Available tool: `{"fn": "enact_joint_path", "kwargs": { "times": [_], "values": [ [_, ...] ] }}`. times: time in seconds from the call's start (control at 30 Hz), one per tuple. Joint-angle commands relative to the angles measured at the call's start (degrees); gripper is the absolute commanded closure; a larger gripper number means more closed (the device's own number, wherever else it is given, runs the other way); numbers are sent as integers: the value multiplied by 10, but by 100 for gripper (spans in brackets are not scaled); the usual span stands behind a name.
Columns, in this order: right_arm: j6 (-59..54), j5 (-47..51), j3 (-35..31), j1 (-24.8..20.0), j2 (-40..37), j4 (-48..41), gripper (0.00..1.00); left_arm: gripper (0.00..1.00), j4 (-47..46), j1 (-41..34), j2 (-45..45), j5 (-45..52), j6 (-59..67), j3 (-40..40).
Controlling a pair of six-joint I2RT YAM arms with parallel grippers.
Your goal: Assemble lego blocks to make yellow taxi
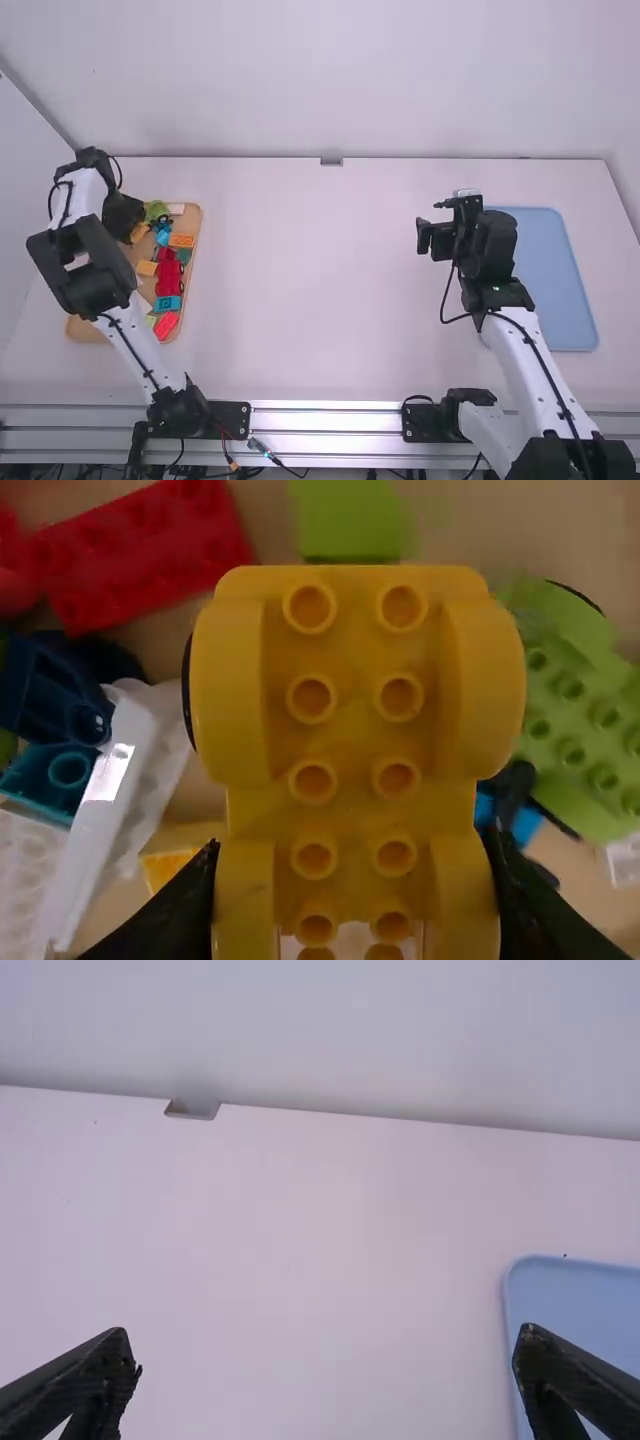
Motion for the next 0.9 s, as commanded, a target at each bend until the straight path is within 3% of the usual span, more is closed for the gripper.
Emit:
{"fn": "enact_joint_path", "kwargs": {
  "times": [0.0,0.23,0.37,0.43,0.53,0.57,0.67,0.77,0.87],
  "values": [
    [12,-5,23,4,3,0,1,99,-16,-39,-33,1,89,9],
    [12,-21,23,4,3,0,0,99,48,-165,-93,4,271,-57],
    [13,-22,23,3,3,0,1,99,129,-262,-149,4,372,-143],
    [12,-22,23,3,3,0,1,99,158,-315,-185,27,483,-199],
    [12,-22,23,3,3,0,1,99,142,-357,-212,110,646,-238],
    [13,-22,23,3,3,2,1,99,117,-384,-224,169,761,-259],
    [12,-22,23,4,3,3,1,98,67,-430,-227,219,914,-286],
    [12,-22,23,3,3,1,1,98,58,-472,-227,196,976,-317],
    [12,-22,23,4,3,-1,1,98,115,-512,-227,177,1008,-361]
  ]
}}
